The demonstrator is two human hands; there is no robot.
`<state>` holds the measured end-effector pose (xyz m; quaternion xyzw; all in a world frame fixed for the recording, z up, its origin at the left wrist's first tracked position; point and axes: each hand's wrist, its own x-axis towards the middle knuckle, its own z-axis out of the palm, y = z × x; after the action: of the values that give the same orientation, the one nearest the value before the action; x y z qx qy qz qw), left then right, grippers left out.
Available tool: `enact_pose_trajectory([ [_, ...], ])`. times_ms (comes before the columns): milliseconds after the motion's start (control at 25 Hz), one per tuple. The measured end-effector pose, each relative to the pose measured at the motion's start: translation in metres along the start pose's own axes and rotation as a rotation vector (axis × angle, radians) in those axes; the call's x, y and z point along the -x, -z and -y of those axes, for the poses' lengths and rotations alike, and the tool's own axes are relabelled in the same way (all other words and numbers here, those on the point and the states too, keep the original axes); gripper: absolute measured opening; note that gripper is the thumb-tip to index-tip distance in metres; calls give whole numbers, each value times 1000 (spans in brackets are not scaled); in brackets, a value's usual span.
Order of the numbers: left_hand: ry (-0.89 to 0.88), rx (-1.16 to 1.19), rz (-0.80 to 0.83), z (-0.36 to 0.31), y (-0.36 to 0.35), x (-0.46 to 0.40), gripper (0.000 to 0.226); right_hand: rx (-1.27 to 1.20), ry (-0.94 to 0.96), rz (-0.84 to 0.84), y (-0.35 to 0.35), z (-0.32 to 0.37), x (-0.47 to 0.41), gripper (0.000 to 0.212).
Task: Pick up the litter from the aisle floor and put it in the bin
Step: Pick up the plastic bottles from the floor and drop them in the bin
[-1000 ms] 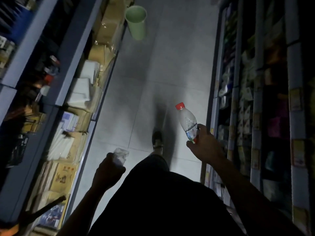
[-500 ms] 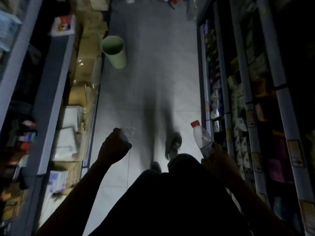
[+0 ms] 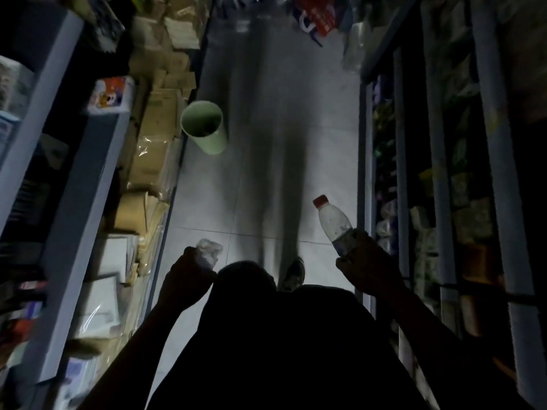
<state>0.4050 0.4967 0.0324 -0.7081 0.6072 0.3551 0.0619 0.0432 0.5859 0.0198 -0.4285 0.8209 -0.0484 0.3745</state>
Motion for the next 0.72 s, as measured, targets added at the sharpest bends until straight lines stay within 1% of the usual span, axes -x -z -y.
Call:
enact_pose_trajectory([
  [120,104,62,7,-7,13,-30,53,68,105,-9,38,46,-73,69],
  [280,192,116,-14,-21,36,-85,51,121,174,-11,76,116,-165,74],
  [360,203,154,-18,-30,55,-126,50,134,195,0,90,151,-208,75],
  [560,127,144,-29,-79,132,-244,50,144,137,21,127,226,-287,77],
  [640,57,66,-25,-106,164,-294,46,117,84,21,137,239,-313,79],
  [720,-57,-54,-28,-130,193,-349,45,64,18,54,147,241,-349,81],
])
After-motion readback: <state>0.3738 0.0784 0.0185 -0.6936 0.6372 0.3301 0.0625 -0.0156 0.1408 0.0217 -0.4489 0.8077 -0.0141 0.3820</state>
